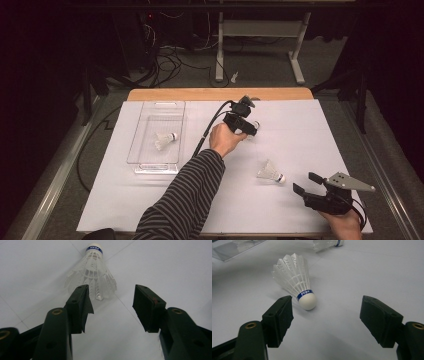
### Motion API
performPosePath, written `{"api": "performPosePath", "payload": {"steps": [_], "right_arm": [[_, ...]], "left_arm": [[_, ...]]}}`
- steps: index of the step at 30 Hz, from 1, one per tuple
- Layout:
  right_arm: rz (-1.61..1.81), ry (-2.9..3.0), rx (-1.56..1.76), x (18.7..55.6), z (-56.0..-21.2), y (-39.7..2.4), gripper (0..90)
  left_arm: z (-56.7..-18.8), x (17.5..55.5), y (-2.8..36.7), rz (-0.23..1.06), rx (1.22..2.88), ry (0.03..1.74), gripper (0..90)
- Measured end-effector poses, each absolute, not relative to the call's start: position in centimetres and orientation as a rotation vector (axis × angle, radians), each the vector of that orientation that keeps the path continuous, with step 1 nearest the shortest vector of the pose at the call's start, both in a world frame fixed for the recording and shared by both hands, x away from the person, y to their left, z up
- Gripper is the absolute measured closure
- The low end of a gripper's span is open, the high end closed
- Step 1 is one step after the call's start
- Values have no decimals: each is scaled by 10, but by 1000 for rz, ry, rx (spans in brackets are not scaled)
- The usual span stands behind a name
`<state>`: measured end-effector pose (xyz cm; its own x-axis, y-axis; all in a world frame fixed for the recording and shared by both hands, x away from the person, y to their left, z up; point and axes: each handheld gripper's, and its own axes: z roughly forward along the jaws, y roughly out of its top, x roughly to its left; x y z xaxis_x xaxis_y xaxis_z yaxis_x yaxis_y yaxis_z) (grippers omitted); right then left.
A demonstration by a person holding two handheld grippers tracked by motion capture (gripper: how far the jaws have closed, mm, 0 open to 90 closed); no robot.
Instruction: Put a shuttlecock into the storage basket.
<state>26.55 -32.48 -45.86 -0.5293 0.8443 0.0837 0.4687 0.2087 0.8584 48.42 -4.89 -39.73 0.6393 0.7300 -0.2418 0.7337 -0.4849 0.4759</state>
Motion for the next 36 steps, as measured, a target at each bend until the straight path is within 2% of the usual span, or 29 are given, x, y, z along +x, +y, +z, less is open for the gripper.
{"api": "performPosePath", "payload": {"steps": [22, 36], "right_arm": [[1255, 2089, 1218, 266, -459, -325, 270], [1251, 2099, 1219, 266, -459, -325, 271]], "left_arm": [[-409, 495, -62, -42, 2326, 1167, 552], [-414, 500, -61, -56, 2317, 1196, 701]]}}
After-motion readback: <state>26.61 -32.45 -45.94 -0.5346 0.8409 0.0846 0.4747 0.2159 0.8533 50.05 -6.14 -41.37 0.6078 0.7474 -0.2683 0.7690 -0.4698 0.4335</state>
